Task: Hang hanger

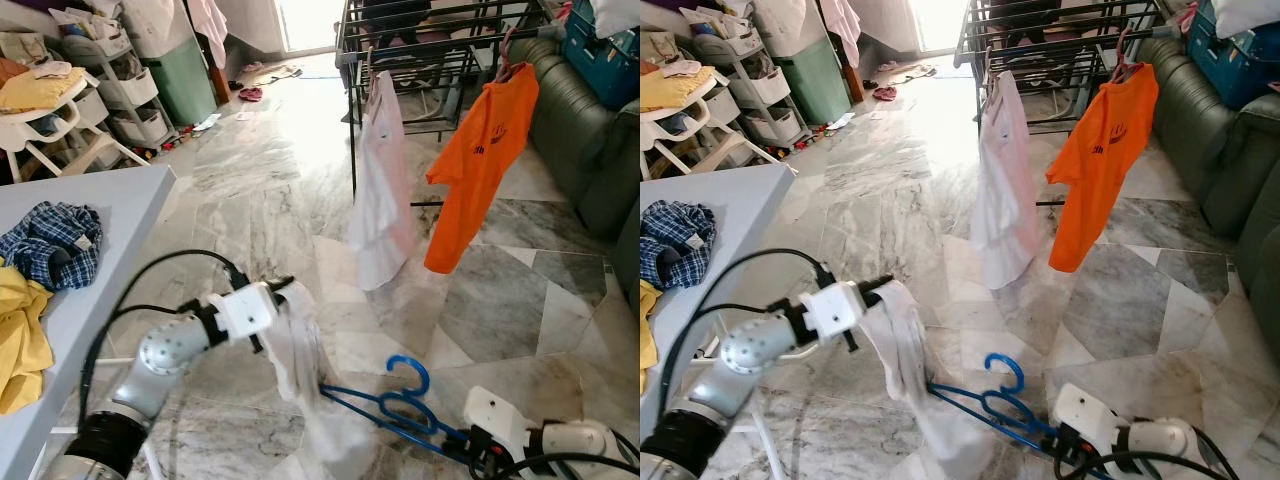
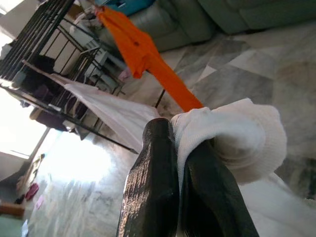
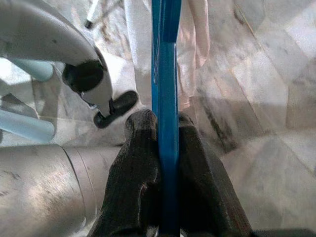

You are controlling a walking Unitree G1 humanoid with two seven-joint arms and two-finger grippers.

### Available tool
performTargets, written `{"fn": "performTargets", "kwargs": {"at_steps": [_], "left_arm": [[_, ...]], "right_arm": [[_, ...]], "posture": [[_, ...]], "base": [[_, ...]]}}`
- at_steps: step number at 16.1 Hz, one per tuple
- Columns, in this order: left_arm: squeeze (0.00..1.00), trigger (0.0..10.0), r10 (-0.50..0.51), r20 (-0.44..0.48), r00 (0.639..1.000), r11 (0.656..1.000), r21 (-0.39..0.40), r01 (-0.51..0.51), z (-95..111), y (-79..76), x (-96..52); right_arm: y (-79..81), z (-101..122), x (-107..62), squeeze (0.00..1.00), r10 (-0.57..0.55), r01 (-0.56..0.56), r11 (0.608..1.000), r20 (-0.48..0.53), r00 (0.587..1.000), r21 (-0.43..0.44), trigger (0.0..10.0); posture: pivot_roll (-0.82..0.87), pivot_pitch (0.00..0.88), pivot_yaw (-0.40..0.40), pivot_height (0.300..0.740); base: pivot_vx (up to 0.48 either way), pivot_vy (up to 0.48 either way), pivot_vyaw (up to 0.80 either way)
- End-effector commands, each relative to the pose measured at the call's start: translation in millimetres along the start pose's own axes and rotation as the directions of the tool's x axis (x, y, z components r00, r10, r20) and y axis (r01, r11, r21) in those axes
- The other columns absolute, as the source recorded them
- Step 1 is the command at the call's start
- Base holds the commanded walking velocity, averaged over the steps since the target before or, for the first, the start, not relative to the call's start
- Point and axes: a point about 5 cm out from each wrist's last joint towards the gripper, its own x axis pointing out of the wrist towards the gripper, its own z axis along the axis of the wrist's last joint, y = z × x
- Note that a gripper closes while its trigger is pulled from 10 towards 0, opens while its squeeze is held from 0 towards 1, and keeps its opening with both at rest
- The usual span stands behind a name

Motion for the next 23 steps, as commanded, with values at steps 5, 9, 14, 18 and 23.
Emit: {"fn": "performTargets", "kwargs": {"at_steps": [5,9,14,18,23], "left_arm": [[0.00,10.0,0.024,0.056,0.998,1.000,0.008,-0.025,11,-0.3,6.2],[0.00,10.0,0.114,0.102,0.988,0.993,-0.043,-0.110,20,13.2,5.4],[0.00,10.0,0.062,0.120,0.991,0.997,-0.059,-0.055,26,1.0,10.4],[0.00,10.0,0.061,0.098,0.993,0.997,-0.057,-0.056,23,-1.4,8.4],[0.00,10.0,0.081,0.006,0.997,0.996,-0.037,-0.080,11,1.1,8.7]], "right_arm": [[-11.6,5,9.8,0.00,-0.103,0.102,0.994,0.023,0.994,0.026,10.0],[-6.6,-1,17.5,0.00,-0.098,0.097,0.994,0.009,0.995,0.055,10.0],[-15.2,14,27.2,0.00,-0.159,0.152,0.985,0.095,0.983,0.080,10.0],[-32.6,31,24.1,0.00,-0.263,0.236,0.961,0.206,0.943,0.147,10.0],[-9.9,24,38.6,0.00,-0.118,0.088,0.984,0.194,0.974,0.155,10.0]], "posture": [[-0.14,0.012,0.165,0.740],[-0.13,0.012,0.165,0.740],[-0.13,0.011,0.164,0.740],[-0.13,0.005,0.160,0.740],[-0.13,0.001,0.157,0.740]], "base": [[0.000,0.000,0.00],[0.000,0.000,0.00],[0.000,0.000,0.00],[0.000,0.000,0.00],[0.000,0.000,0.00]]}}
